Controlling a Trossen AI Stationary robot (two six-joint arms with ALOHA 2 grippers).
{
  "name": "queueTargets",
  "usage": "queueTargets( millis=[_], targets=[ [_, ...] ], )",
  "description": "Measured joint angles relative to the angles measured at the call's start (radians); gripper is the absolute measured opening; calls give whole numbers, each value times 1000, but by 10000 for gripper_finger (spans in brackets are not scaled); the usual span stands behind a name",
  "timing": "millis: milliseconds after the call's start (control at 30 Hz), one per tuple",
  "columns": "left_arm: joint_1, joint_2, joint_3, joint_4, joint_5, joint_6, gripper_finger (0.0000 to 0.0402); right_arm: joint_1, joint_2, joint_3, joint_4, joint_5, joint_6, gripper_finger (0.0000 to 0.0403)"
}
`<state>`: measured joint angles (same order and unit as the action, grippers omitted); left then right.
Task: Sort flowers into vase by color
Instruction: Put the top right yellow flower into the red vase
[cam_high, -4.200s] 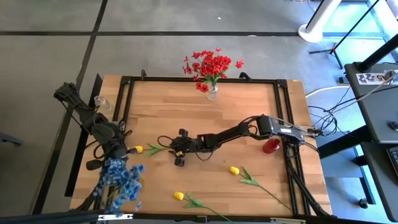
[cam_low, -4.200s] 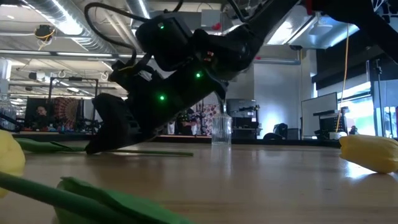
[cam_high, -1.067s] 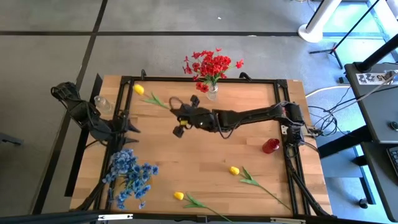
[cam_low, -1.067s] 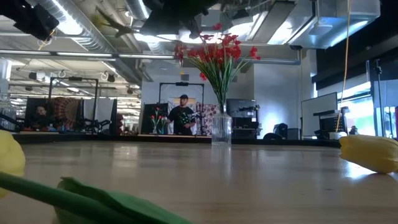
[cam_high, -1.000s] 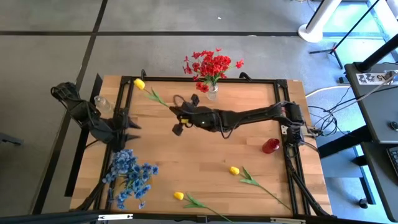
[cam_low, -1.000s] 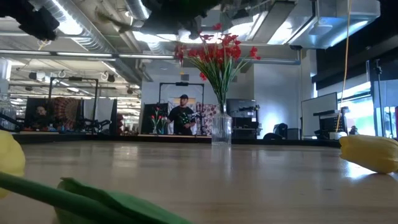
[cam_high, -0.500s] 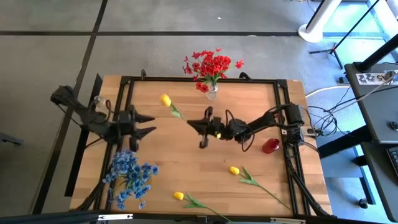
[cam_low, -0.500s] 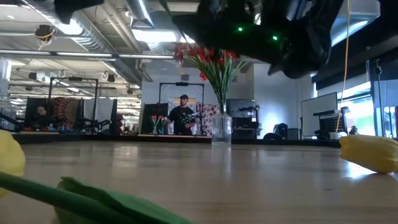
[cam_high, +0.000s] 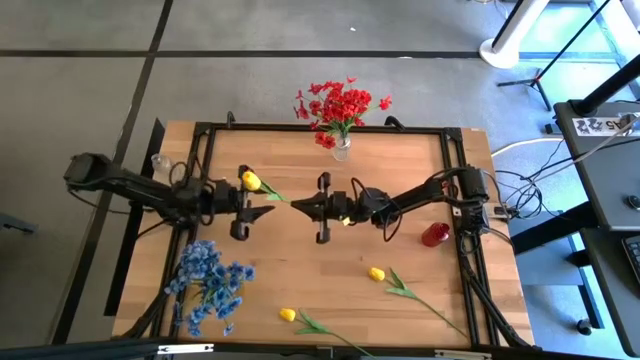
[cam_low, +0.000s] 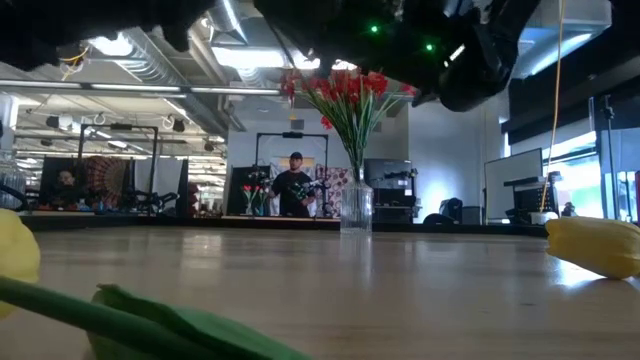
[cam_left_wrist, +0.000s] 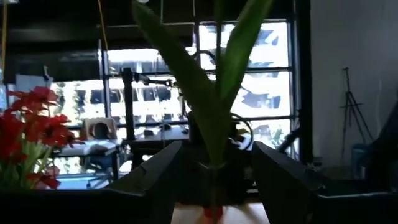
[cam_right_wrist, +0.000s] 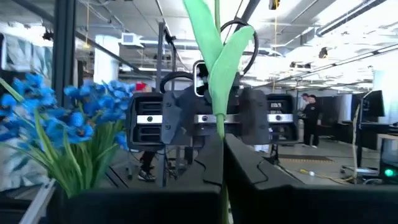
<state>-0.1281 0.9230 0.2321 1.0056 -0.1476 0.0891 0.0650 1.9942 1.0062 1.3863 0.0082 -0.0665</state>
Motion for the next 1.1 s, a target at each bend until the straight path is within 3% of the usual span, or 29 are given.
queueTargets(
  millis=[267, 367, 500, 700, 867, 1000, 1100],
  targets=[
    [65, 212, 29, 250, 94, -26, 167, 2, 0, 44, -113, 124, -20, 2],
    [65, 235, 33, 290, 83, -44, 122, 10, 0, 44, -107, 133, -29, 5],
    [62, 235, 33, 290, 71, -53, 29, 31, 0, 44, -101, 203, -61, 26],
    [60, 235, 33, 248, 76, -51, 12, 68, -23, 45, -184, 280, -124, 119],
    [60, 235, 33, 124, 38, -51, 9, 107, -131, 47, -436, 445, -126, 231],
    [57, 274, 33, 74, 38, -53, 8, 121, -204, 52, -537, 442, -91, 290],
    [44, 323, 40, 91, 38, -32, 8, 110, -213, 101, -621, 369, -45, 294]
  ],
)
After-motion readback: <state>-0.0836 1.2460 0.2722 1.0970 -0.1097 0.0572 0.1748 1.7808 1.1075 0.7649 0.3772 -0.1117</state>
